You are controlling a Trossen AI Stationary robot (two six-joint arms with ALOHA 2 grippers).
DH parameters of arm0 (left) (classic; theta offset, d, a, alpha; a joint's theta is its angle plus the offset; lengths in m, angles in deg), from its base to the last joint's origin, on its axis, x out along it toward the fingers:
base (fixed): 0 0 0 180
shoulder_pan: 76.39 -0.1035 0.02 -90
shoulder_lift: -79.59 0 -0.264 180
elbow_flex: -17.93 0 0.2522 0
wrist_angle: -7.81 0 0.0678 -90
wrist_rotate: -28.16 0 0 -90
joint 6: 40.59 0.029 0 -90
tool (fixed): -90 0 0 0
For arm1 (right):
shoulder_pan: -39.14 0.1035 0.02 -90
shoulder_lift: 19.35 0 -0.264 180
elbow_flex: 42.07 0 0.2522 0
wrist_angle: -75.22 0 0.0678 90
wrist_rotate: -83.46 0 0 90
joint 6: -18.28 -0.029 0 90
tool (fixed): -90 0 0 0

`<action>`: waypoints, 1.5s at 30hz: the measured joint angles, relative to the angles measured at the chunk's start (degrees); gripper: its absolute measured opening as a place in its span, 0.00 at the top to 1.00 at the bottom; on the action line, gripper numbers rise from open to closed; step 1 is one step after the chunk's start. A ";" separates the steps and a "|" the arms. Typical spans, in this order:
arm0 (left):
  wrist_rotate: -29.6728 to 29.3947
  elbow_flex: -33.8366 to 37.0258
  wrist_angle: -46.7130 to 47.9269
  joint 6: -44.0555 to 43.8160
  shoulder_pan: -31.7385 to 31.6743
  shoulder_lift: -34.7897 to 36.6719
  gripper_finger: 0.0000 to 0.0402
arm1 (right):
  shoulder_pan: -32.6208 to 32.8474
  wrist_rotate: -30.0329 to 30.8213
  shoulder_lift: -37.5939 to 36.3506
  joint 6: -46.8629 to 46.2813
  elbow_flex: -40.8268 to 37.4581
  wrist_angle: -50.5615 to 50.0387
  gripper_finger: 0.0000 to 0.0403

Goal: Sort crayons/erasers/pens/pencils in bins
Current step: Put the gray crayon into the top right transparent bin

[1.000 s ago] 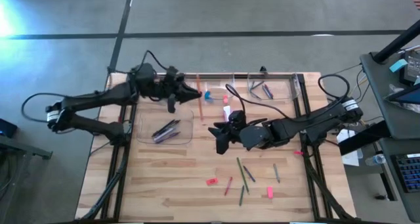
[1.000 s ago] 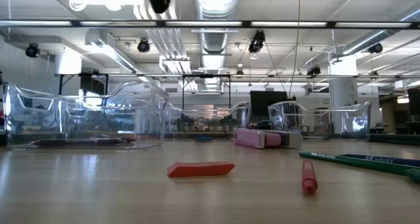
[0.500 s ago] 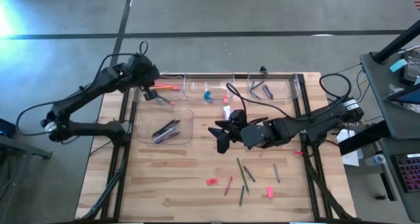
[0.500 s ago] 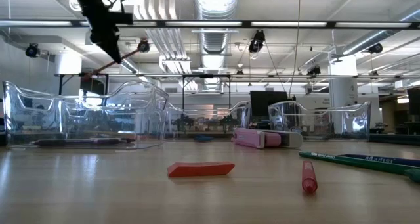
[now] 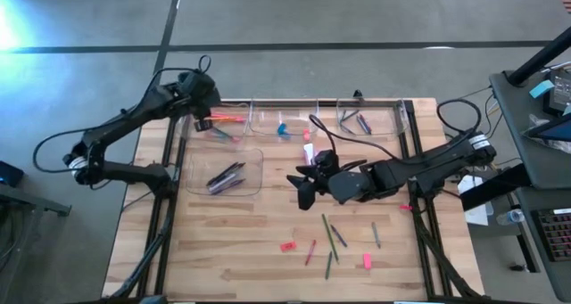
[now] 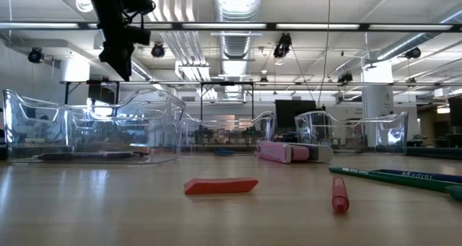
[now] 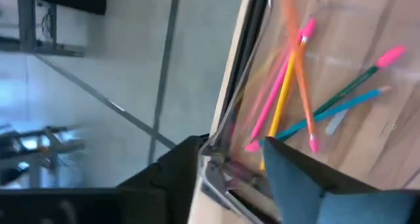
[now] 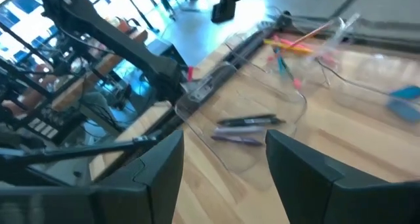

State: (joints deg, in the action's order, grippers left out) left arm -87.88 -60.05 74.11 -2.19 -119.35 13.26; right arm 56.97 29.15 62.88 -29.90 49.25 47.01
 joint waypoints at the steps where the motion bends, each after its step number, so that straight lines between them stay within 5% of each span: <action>1: 0.16 -0.32 -0.09 -1.92 0.00 0.15 0.58 | 0.17 -0.08 -0.40 -1.17 0.00 -1.87 0.50; 4: 6.70 -1.89 -1.08 -10.20 -0.06 1.96 0.52 | 0.74 -1.04 -1.98 -8.25 0.04 -11.55 0.50; 10: 41.57 -1.29 -16.43 -30.72 0.07 9.23 0.53 | 2.70 -11.97 -3.41 -27.64 0.04 -41.20 0.50; 13: 51.03 0.55 -26.91 -38.26 1.24 11.61 0.55 | 4.66 -17.78 -2.65 -33.27 -0.78 -49.14 0.50; 20: 54.02 4.67 -38.85 -46.20 4.70 15.84 0.59 | 11.78 -26.82 -1.26 -41.30 -6.80 -49.17 0.50; 36: 54.26 6.59 -43.56 -48.69 10.51 13.63 0.59 | 24.04 -30.32 -3.80 -70.46 -26.07 -36.15 0.50; 45: 54.41 6.59 -45.03 -48.77 12.44 13.00 0.59 | 26.47 -30.20 -3.82 -75.43 -33.44 -23.94 0.50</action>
State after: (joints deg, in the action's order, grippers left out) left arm -33.46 -53.46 29.08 -50.96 -106.92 26.25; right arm 83.44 -1.05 59.07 -105.34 15.81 23.07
